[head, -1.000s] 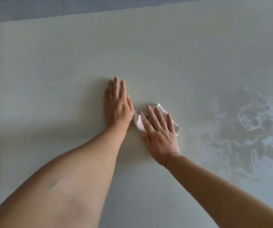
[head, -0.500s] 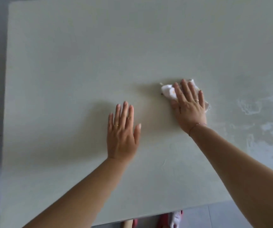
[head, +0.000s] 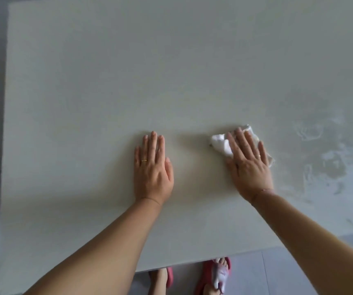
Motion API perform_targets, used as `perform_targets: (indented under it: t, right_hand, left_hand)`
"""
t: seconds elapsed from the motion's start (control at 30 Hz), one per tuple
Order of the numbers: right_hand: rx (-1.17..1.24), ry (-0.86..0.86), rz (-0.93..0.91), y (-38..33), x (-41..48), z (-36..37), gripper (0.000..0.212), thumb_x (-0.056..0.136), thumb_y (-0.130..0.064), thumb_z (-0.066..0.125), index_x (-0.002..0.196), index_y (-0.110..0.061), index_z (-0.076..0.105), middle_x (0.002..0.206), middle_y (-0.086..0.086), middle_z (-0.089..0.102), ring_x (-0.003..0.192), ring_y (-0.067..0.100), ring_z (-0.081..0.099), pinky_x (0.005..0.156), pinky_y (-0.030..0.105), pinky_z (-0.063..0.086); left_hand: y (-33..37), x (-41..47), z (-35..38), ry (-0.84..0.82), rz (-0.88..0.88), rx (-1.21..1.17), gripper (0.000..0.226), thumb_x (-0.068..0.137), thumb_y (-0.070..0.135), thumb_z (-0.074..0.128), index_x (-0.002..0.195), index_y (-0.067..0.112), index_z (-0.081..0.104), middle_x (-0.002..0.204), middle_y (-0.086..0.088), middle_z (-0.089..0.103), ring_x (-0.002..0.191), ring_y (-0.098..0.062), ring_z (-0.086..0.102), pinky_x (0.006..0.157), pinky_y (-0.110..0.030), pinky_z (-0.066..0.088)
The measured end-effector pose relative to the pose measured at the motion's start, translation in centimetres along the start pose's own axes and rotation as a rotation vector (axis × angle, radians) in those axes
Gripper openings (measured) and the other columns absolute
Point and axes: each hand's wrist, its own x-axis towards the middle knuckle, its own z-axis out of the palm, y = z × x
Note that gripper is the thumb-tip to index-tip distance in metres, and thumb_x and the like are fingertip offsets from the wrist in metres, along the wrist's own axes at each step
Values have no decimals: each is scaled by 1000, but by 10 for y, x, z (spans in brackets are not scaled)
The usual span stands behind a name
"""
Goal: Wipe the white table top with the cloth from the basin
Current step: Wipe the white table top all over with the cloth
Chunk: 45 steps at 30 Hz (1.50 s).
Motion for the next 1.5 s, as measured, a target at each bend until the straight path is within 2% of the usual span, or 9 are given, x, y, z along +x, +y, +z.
perform_targets:
  t: [0.13,0.37,0.53,0.6,0.73,0.87,1.07,1.3,1.5]
  right_hand:
    - [108,85,267,-53,-30,18,57,91,-37,29,147,-23,29,156,7,23,146,26,11,116,46,3]
    - [-29,-42,-343,-47,-94,26,50,96,-36,37,145,-26,34,155,-2,25,144,21,22,115,44,18]
    - [84,53,319,-21,-88,9,54,94,-38,27,147,-29,27,157,0,21,146,15,9,117,41,6]
    - [129,47,390,-60,-107,21,57,90,-33,36,147,-28,29,157,2,21,146,20,11,115,43,5]
    - [35,-84,-95,-125,-171,43,62,76,-25,45,138,-24,43,153,1,31,140,27,27,111,48,16]
    - [-38,-101,-375,-68,-176,34,58,83,-20,43,140,-28,43,152,-5,32,139,20,33,109,41,25]
    - [87,27,241,-55,-176,23,52,85,-30,41,135,-23,50,146,6,43,138,22,32,110,44,18]
    - [-66,-63,-214,-23,-167,13,44,81,-33,45,122,-26,60,139,7,51,133,26,41,108,55,21]
    - [65,-6,280,79,-137,-14,57,93,-43,22,147,-27,29,159,1,9,147,17,0,118,48,6]
  left_hand:
    - [2,1,0,-21,-16,-6,58,89,25,28,143,5,38,152,-16,33,141,-33,28,115,-49,21]
    - [-1,1,-2,-39,11,-10,54,92,22,36,143,4,36,153,-18,29,142,-35,25,116,-50,17]
    - [-2,-25,-5,-11,-38,36,60,92,35,31,144,6,36,154,-16,28,142,-33,26,116,-47,11]
    - [4,-42,-3,-23,-44,16,61,92,36,29,144,5,37,152,-17,30,141,-35,29,115,-50,16]
    - [4,-49,3,-11,-30,23,60,91,34,31,143,4,39,150,-19,33,139,-36,32,113,-52,23]
    - [3,-50,4,-26,-31,28,61,92,35,28,145,6,35,153,-16,29,141,-33,27,115,-48,19]
    - [12,-52,7,-11,-73,101,59,93,30,28,145,4,33,153,-18,28,141,-34,27,116,-48,17]
    - [61,-52,12,-19,43,31,60,94,28,47,146,5,30,154,-17,25,143,-33,24,116,-46,14]
    - [75,-64,28,-40,13,45,65,94,44,31,149,10,26,157,-11,20,145,-29,19,118,-44,10]
